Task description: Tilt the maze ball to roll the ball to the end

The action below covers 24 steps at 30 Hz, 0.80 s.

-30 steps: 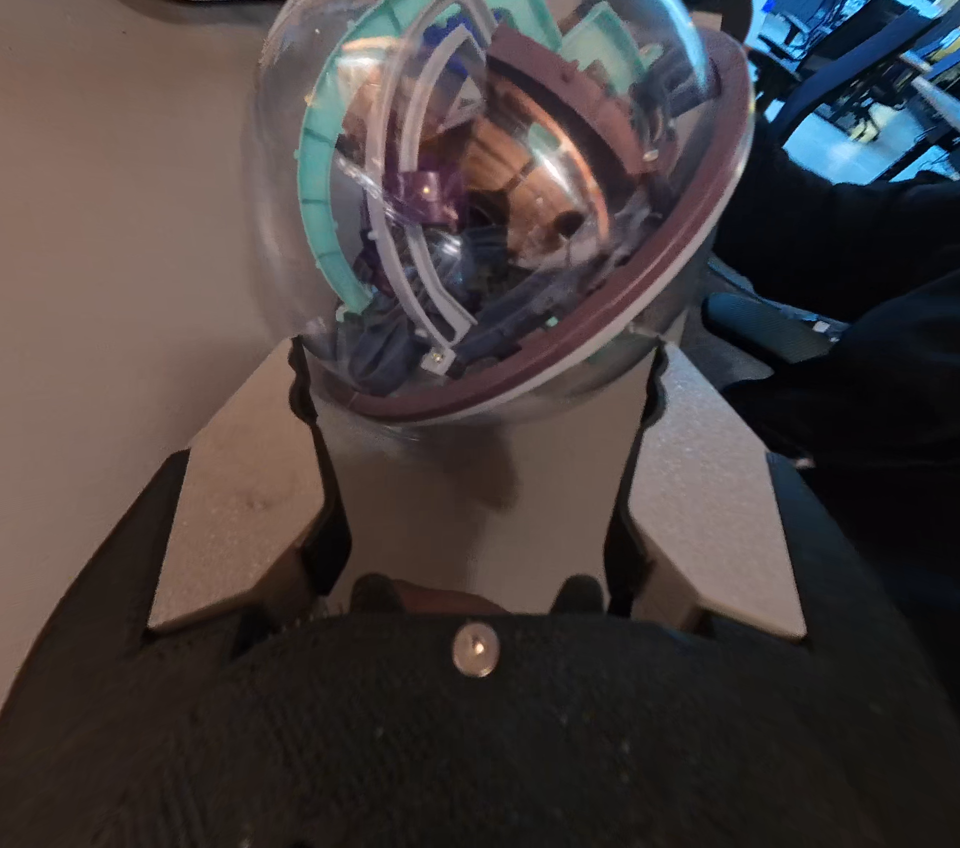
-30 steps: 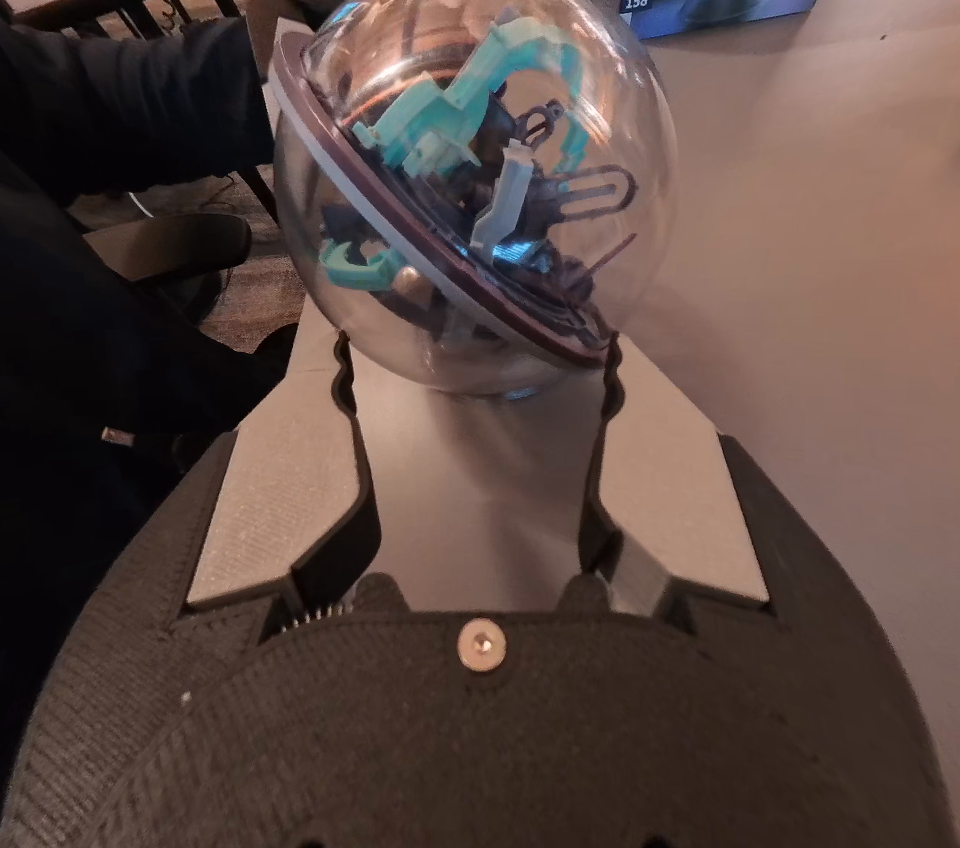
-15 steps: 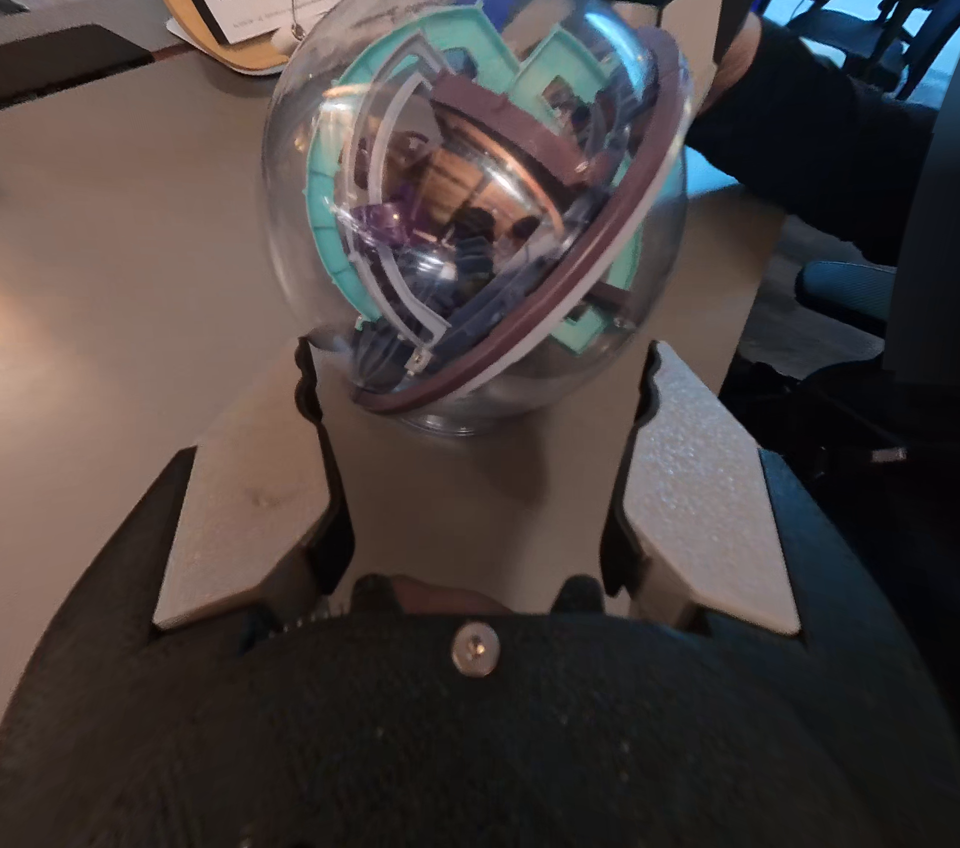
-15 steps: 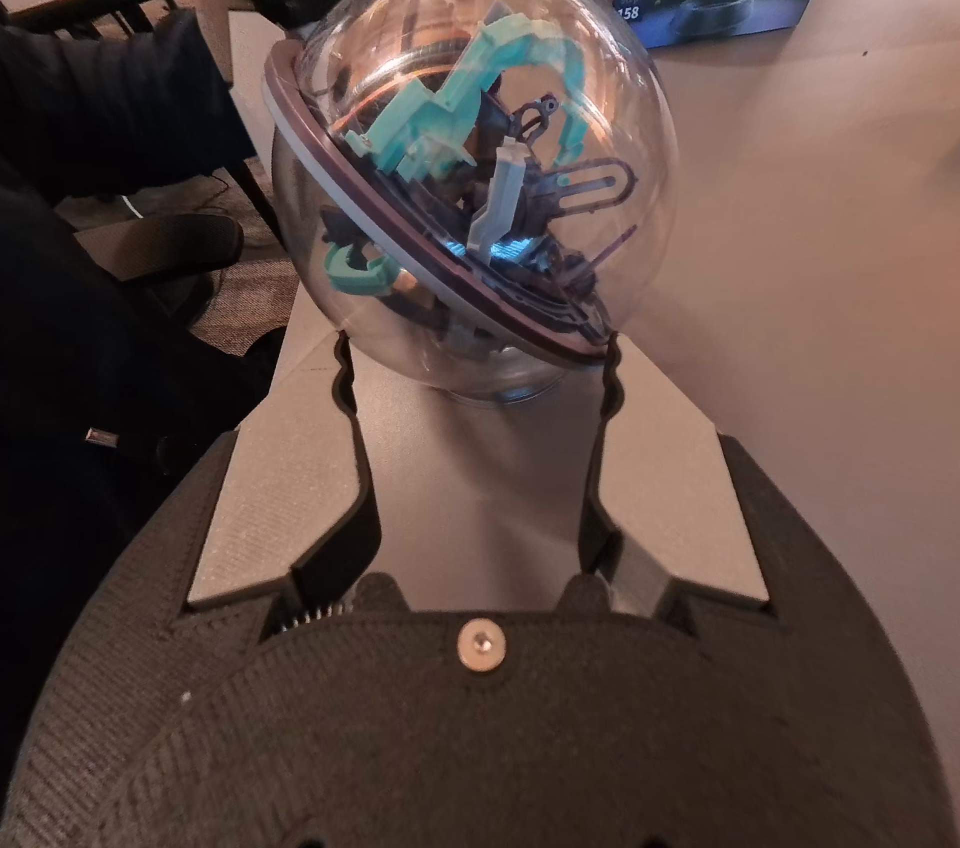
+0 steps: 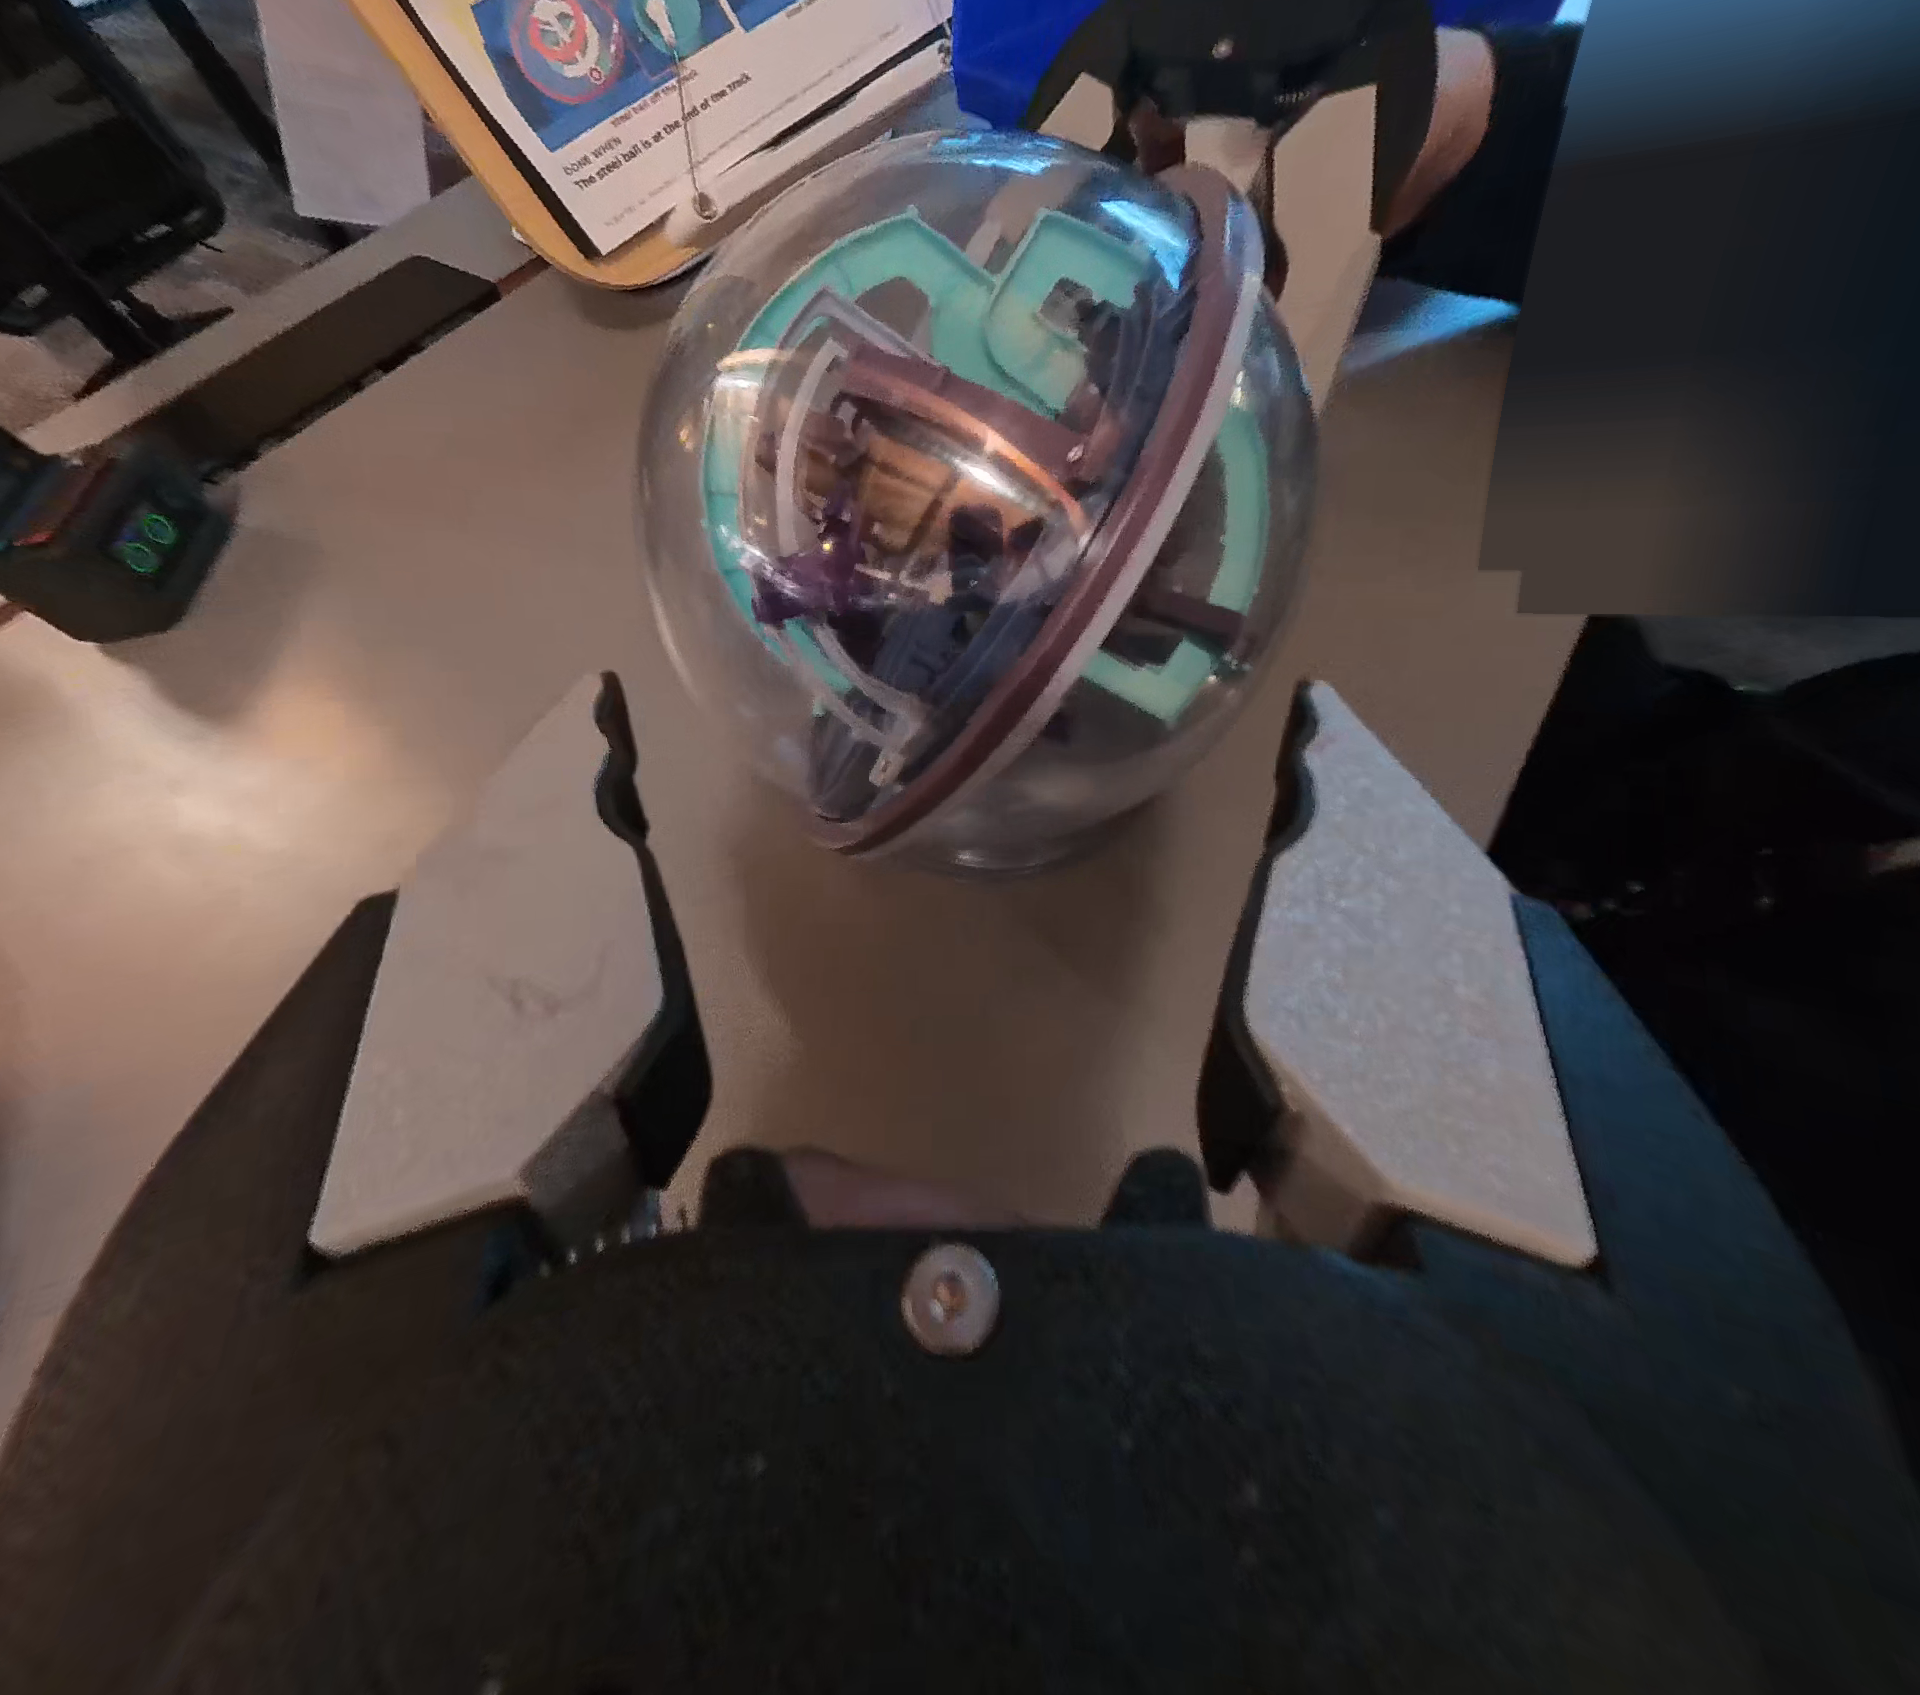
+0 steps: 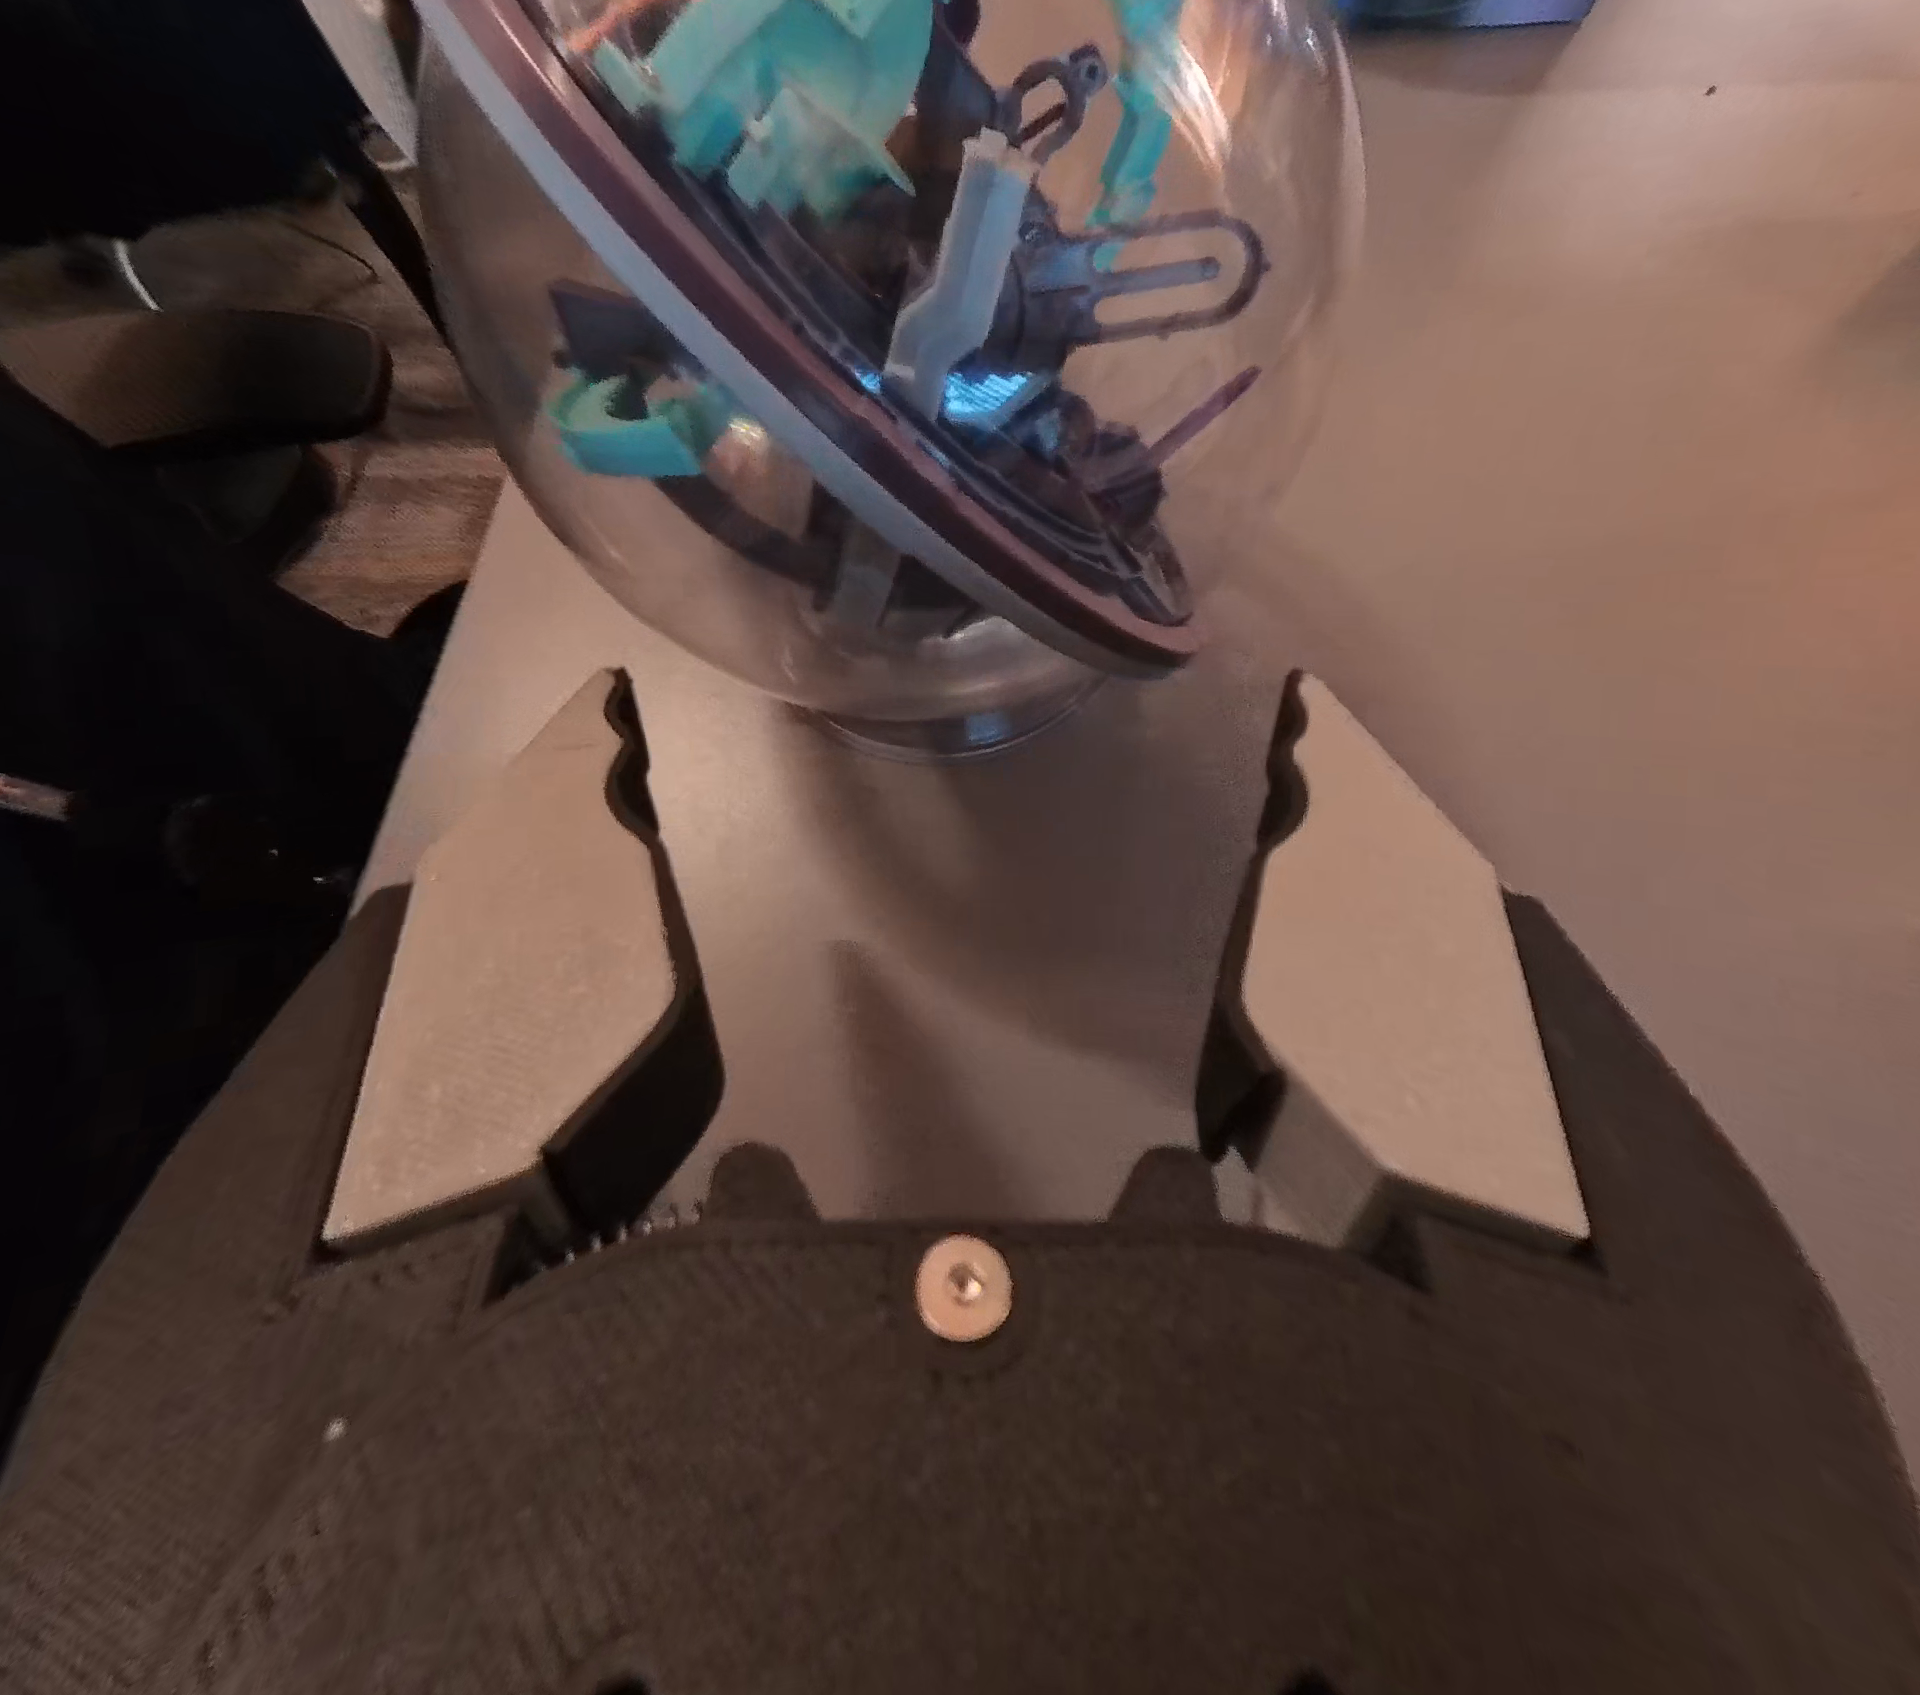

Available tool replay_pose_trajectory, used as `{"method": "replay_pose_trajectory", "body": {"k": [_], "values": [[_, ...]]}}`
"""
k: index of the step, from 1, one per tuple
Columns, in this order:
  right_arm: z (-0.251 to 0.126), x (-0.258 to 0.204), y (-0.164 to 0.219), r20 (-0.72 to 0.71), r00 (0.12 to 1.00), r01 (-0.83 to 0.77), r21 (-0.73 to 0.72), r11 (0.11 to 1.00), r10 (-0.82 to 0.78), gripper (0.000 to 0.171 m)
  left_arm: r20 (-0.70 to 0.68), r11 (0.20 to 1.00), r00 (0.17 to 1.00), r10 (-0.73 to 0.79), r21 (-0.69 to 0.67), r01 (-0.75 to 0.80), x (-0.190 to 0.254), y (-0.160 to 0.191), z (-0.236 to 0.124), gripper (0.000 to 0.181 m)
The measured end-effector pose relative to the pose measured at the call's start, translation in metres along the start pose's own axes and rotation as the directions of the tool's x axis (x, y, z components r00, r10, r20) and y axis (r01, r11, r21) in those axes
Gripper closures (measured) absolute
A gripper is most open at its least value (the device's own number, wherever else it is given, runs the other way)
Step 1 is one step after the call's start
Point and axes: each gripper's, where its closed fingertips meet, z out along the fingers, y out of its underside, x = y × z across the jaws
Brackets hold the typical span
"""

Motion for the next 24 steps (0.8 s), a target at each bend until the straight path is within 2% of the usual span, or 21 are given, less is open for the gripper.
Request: {"method": "replay_pose_trajectory", "body": {"k": [9, 11, 18, 24], "values": [[0.02, 0.001, -0.005, 0.02, 0.99, 0.136, 0.058, 0.989, -0.137, 0.052, 0.025, 0.985, 0.985, 0.171, -0.04, -0.17, 0.003, -0.002, 0.012, 0.071], [0.024, 0.0, -0.007, 0.035, 0.988, 0.145, 0.06, 0.988, -0.147, 0.052, 0.038, 0.979, 0.98, 0.197, -0.068, -0.194, 0.001, 0.001, 0.014, 0.068], [0.022, 0.002, -0.011, 0.012, 0.987, 0.16, 0.057, 0.985, -0.161, 0.053, 0.046, 0.984, 0.985, 0.169, -0.067, -0.166, -0.002, 0.006, 0.015, 0.068], [0.01, 0.0, -0.026, 0.009, 0.993, 0.118, 0.092, 0.989, -0.12, 0.051, 0.026, 0.998, 0.998, 0.061, -0.033, -0.06, -0.003, 0.008, 0.018, 0.068]]}}
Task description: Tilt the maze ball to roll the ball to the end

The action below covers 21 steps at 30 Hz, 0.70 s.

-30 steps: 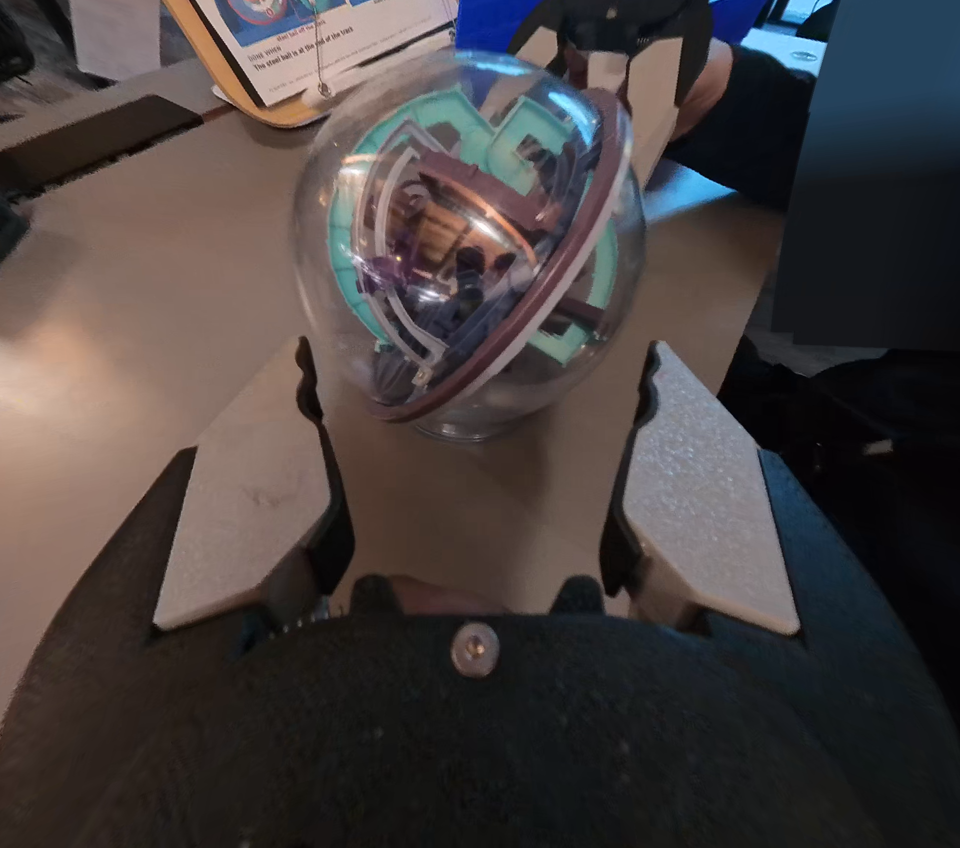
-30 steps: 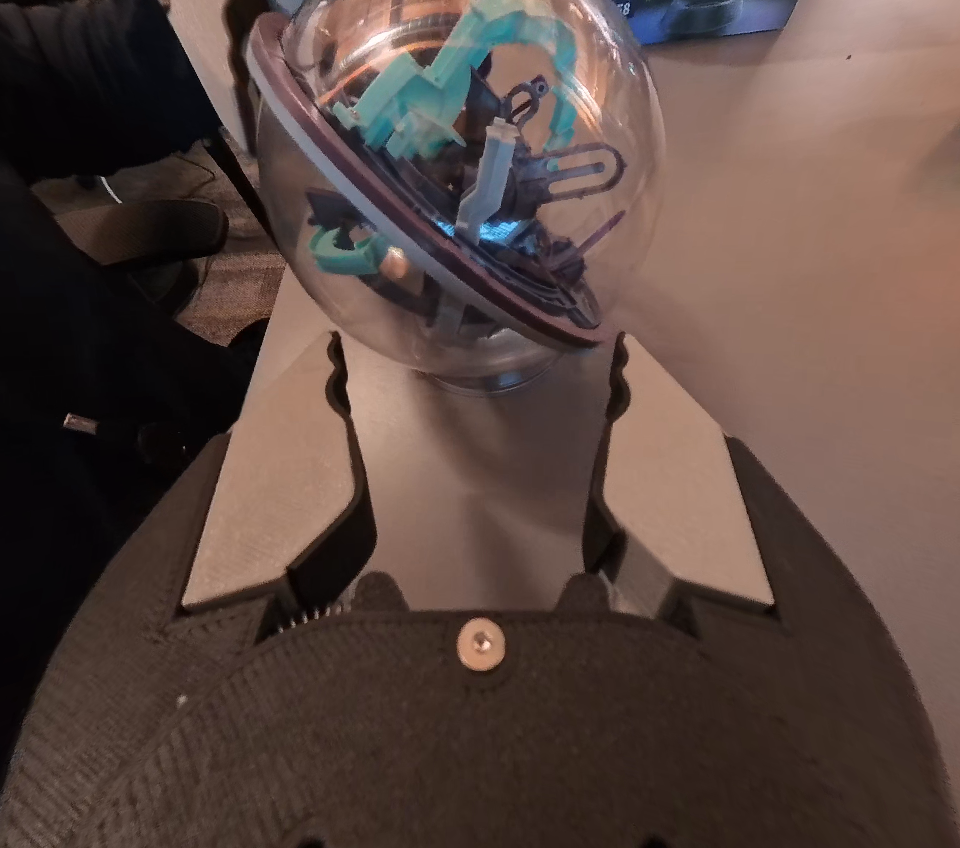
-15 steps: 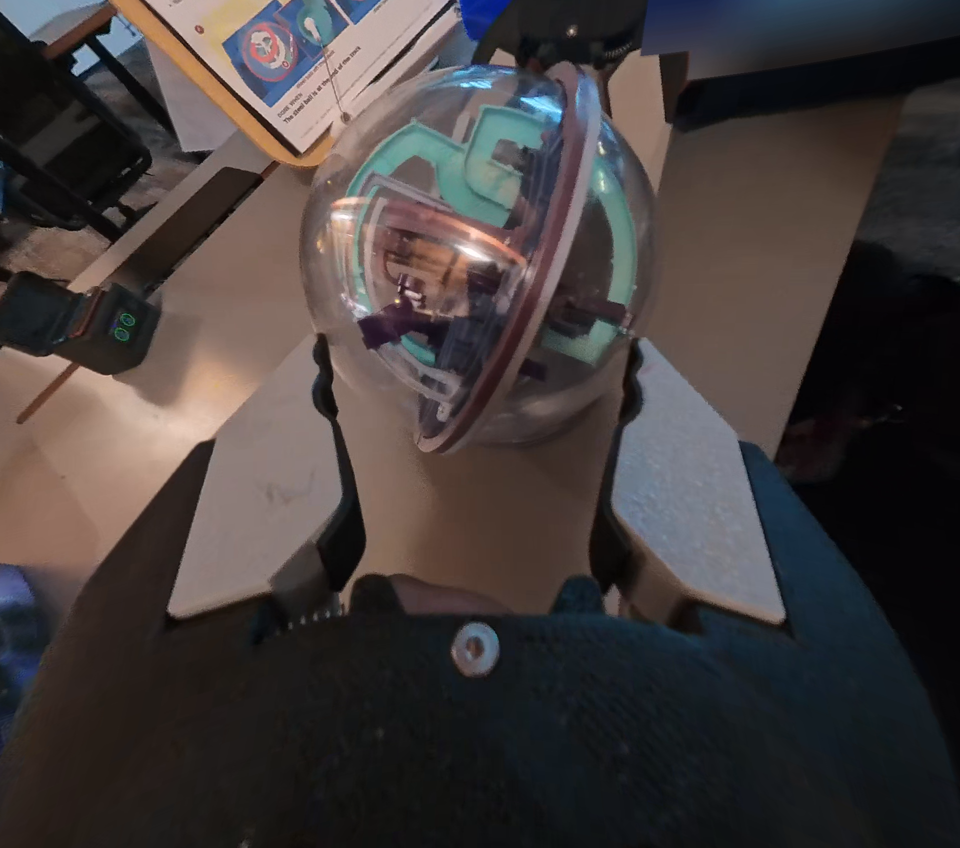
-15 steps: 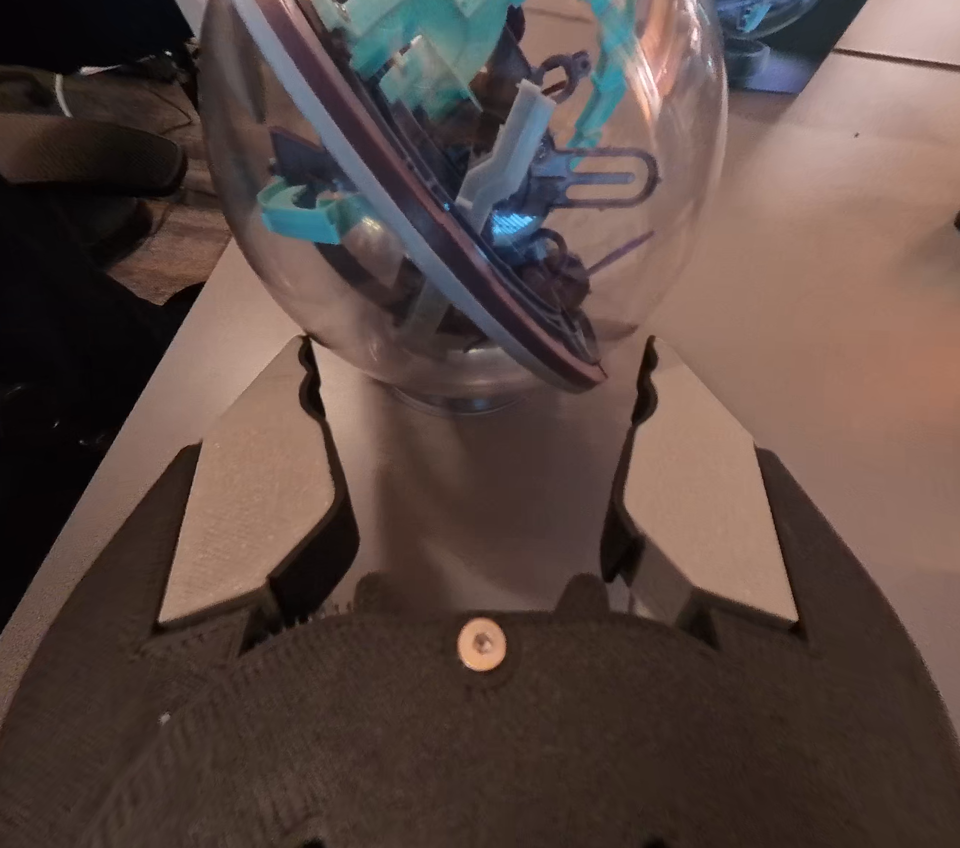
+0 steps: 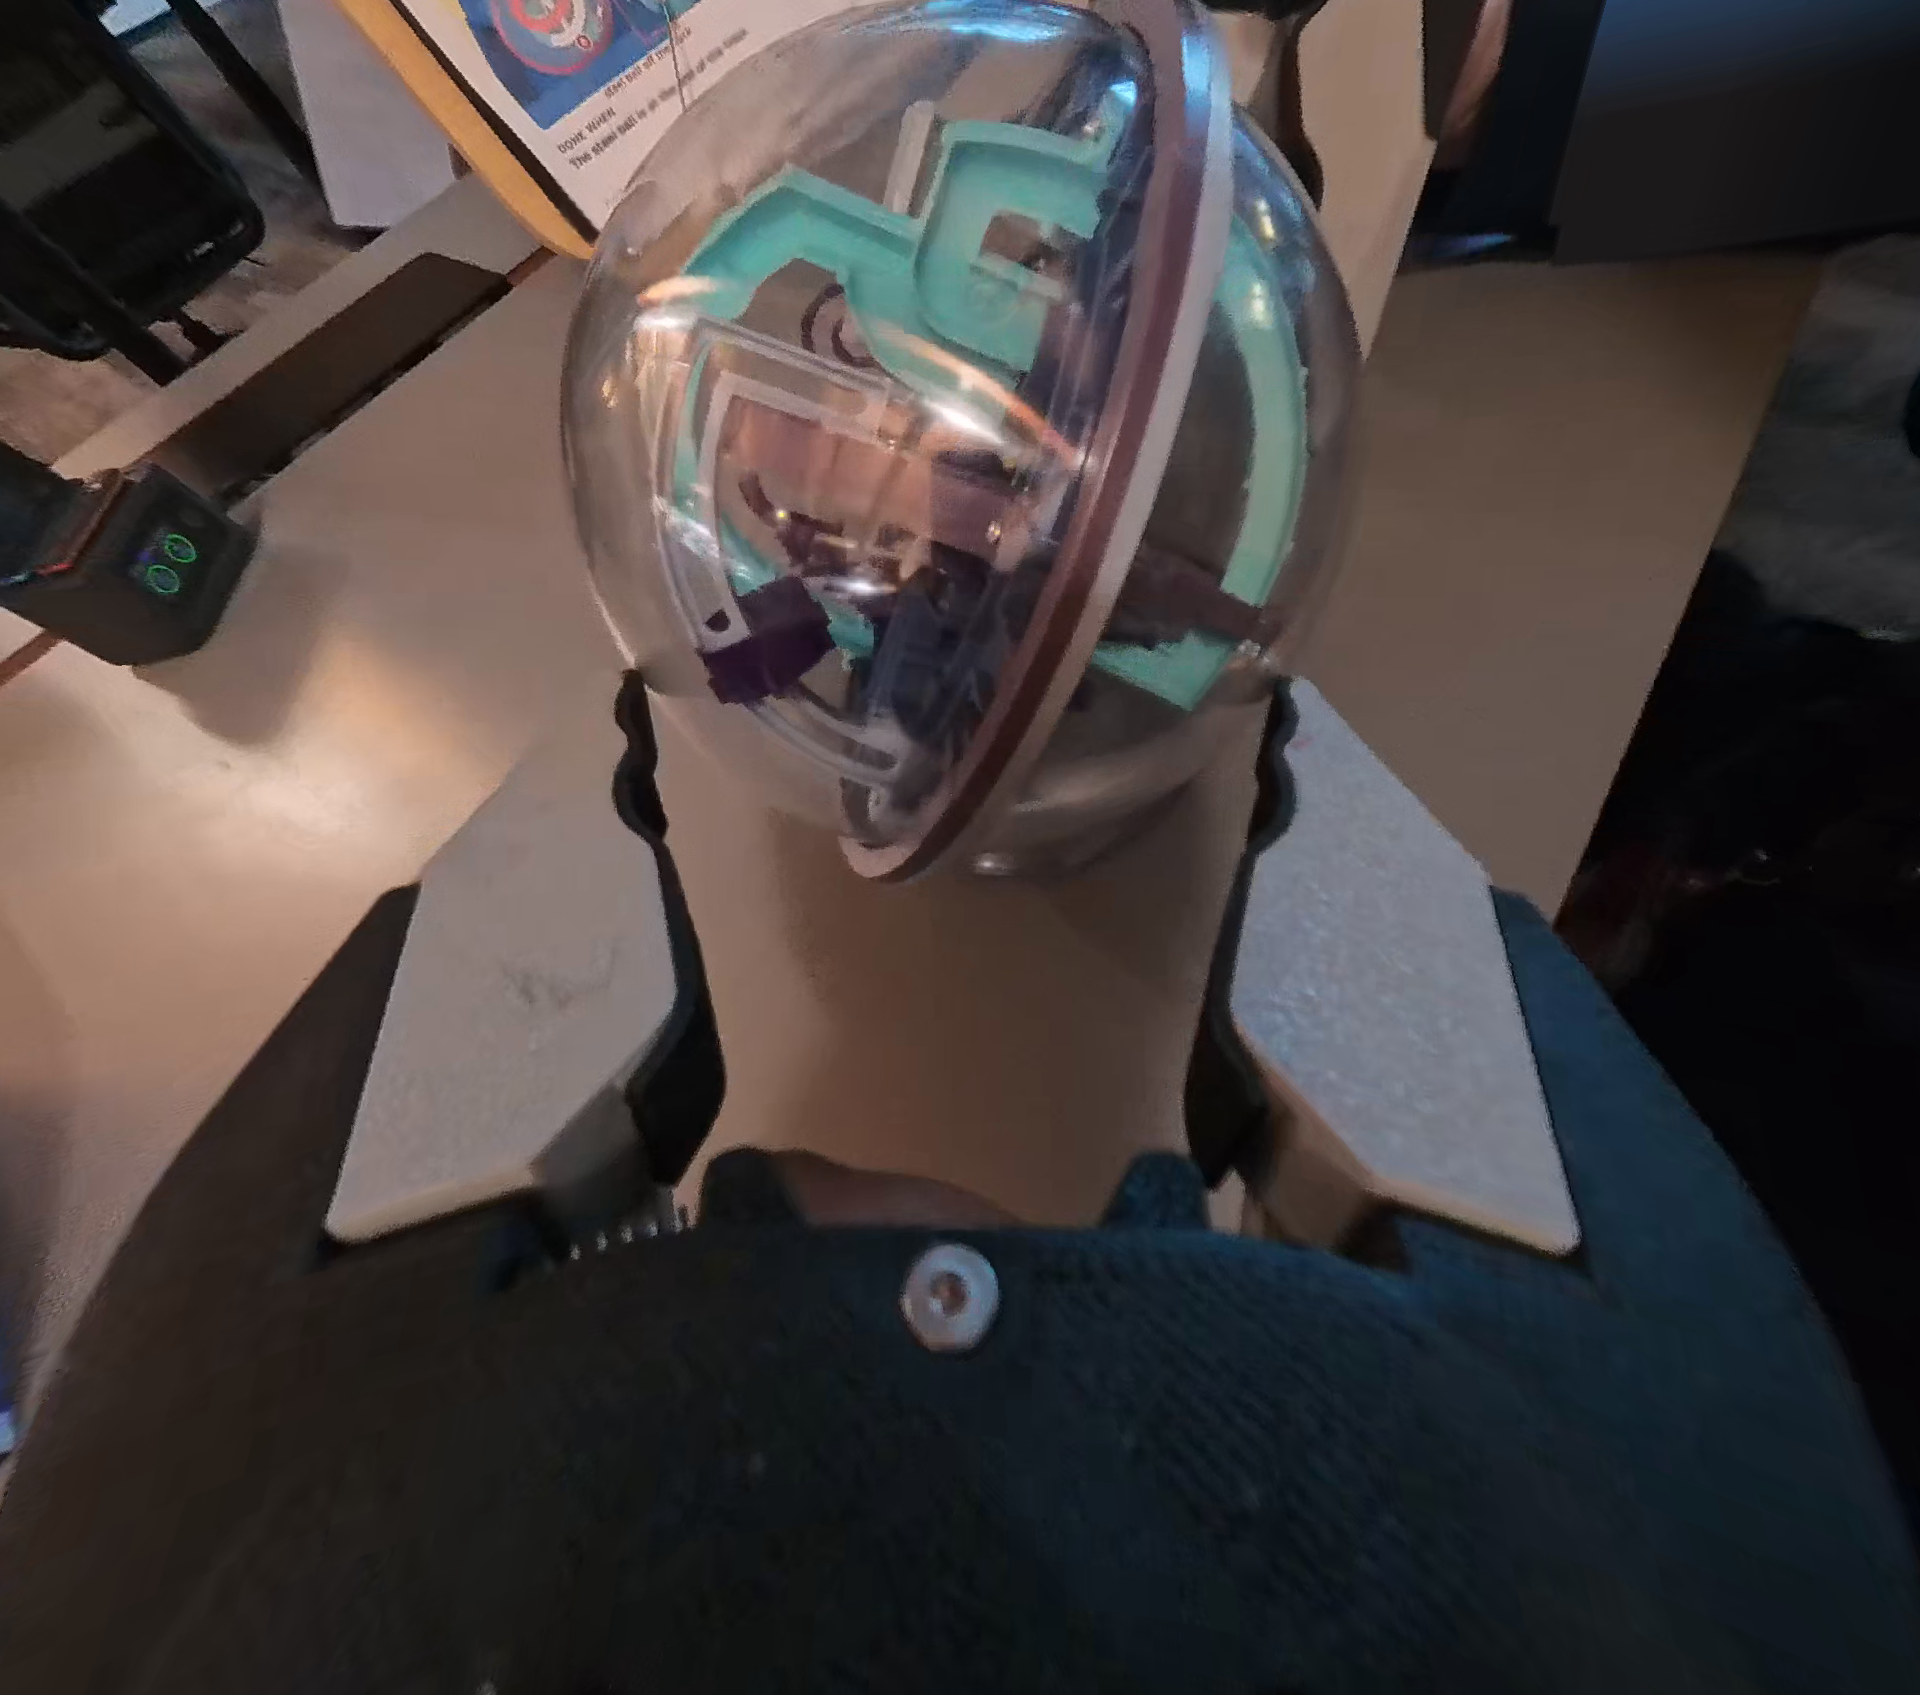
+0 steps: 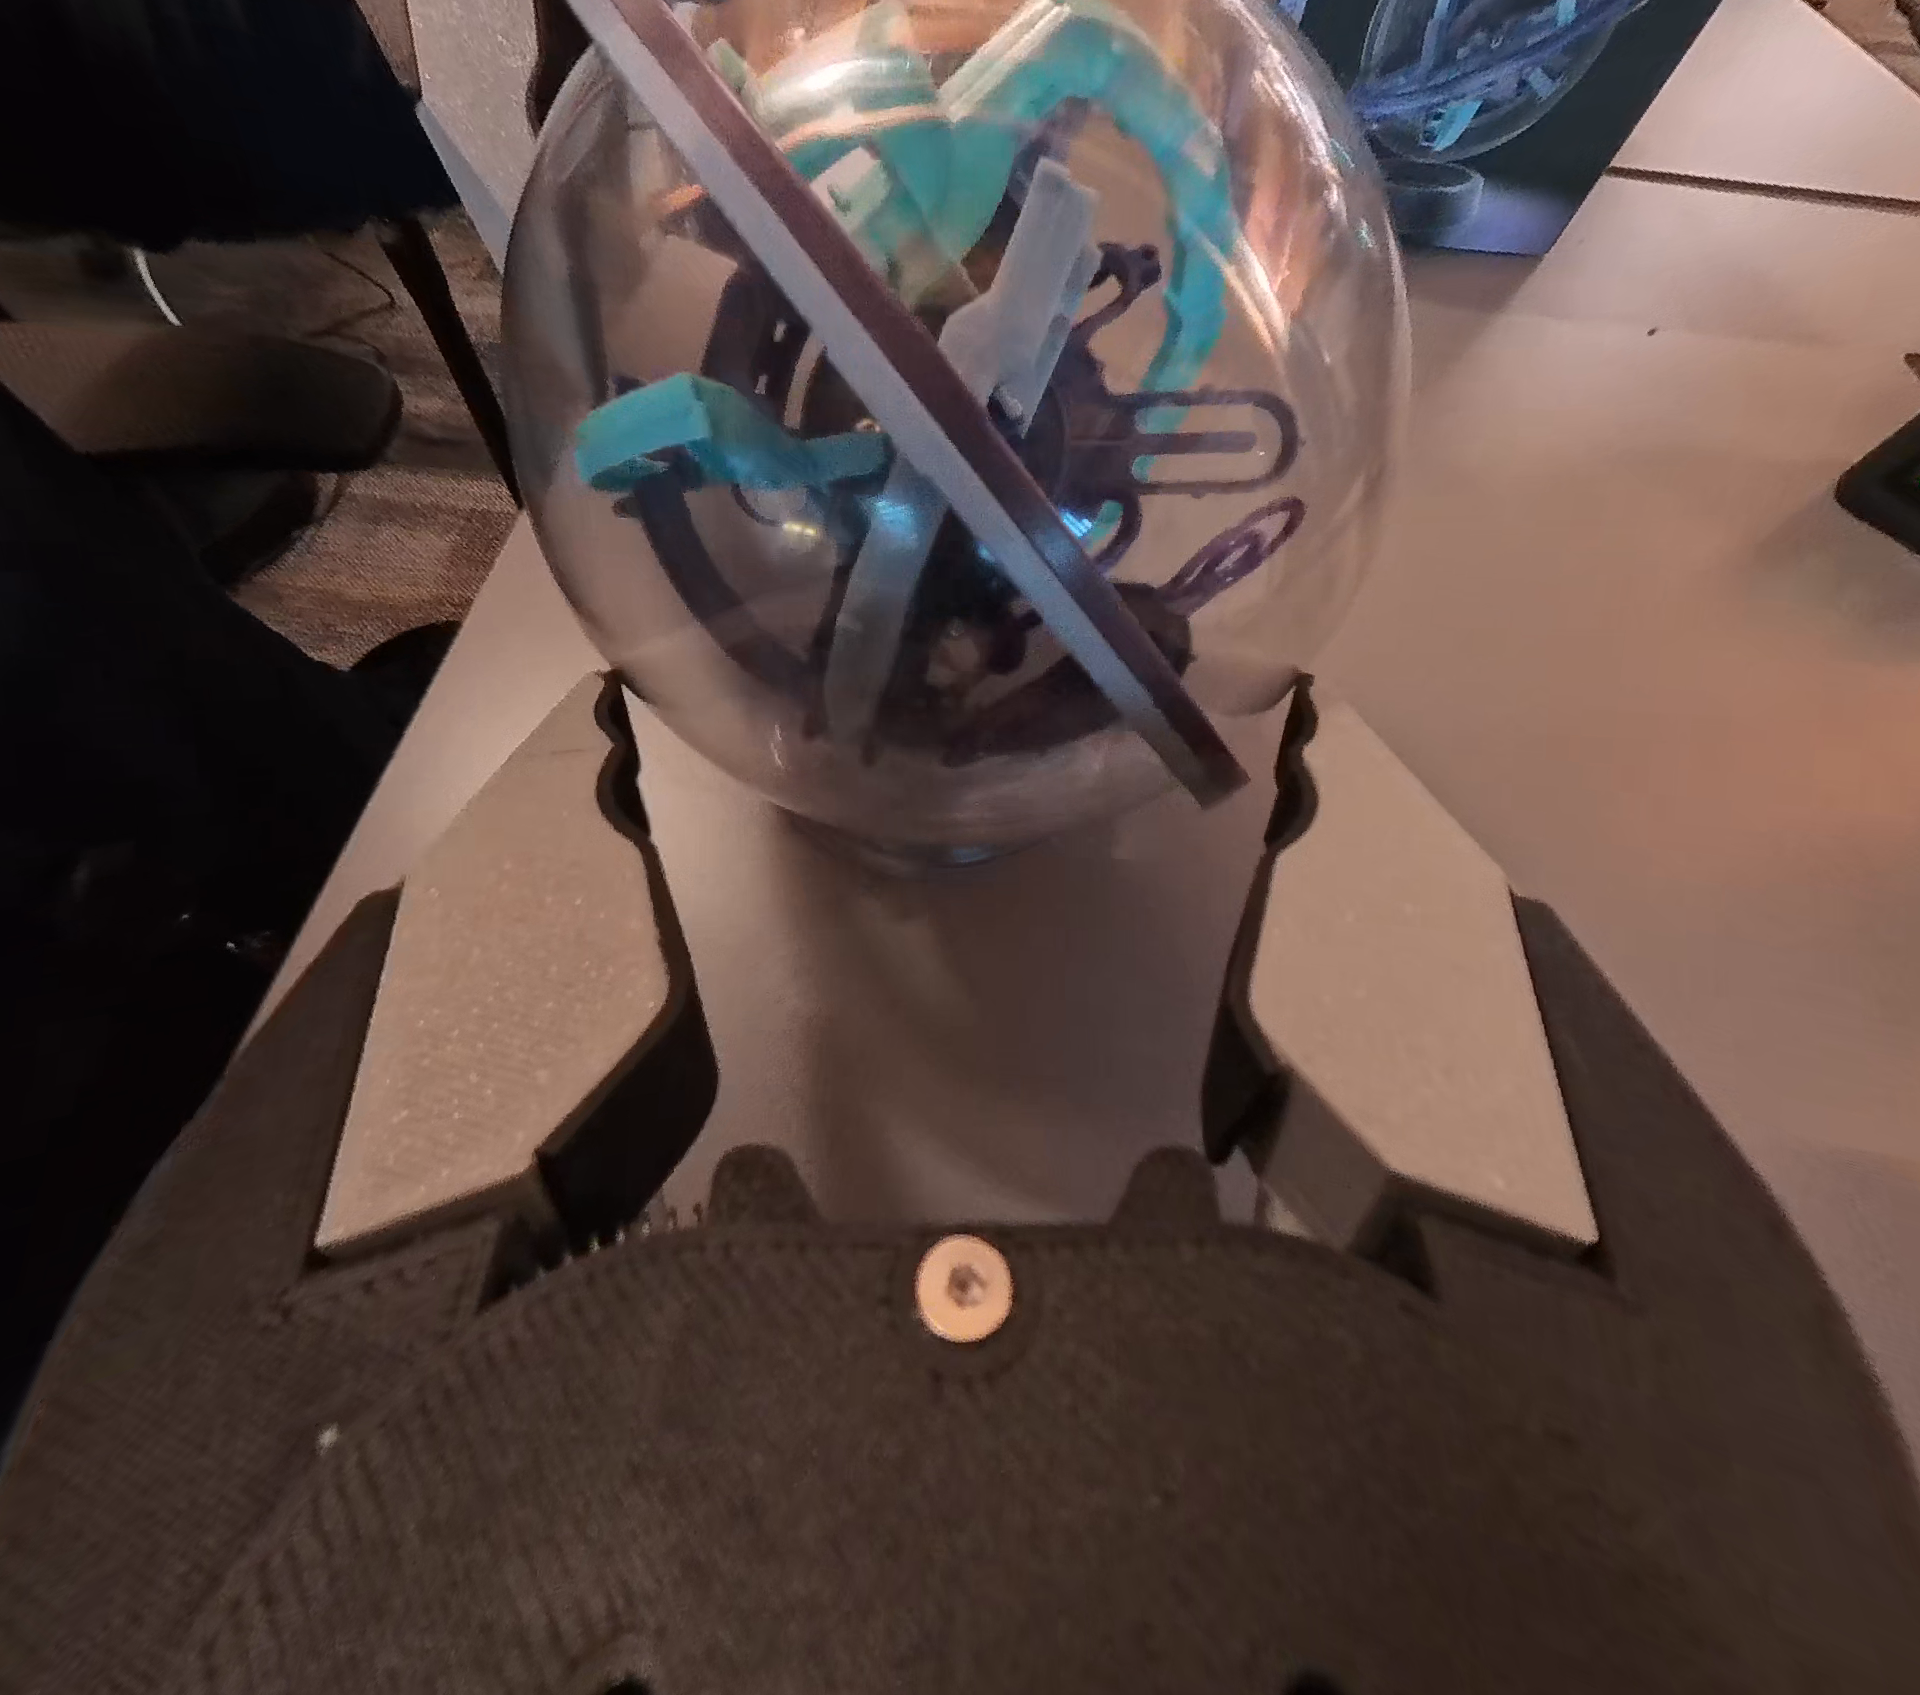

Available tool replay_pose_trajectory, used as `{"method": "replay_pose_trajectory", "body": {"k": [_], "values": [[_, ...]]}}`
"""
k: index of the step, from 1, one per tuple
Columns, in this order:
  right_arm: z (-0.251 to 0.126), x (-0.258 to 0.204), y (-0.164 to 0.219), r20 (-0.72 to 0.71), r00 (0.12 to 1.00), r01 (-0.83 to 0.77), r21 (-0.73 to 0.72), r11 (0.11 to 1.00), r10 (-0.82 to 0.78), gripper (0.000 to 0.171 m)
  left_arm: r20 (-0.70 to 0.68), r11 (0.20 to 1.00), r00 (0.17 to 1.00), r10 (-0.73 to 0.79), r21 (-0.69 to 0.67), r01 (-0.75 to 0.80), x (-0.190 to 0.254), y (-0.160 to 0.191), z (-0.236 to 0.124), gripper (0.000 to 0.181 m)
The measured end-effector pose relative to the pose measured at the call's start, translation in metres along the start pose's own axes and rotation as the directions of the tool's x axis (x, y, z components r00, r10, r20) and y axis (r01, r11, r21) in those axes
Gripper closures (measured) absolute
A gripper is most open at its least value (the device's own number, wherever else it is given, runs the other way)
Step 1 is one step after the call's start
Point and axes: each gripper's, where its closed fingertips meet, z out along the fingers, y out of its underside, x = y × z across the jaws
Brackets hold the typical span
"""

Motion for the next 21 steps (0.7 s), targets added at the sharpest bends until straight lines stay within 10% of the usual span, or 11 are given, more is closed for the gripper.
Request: {"method": "replay_pose_trajectory", "body": {"k": [21], "values": [[-0.012, 0.004, -0.017, -0.107, 0.994, 0.026, -0.006, 1.0, -0.027, 0.046, -0.038, 0.995, 0.995, -0.093, 0.021, 0.093, 0.002, 0.017, 0.024, 0.067]]}}
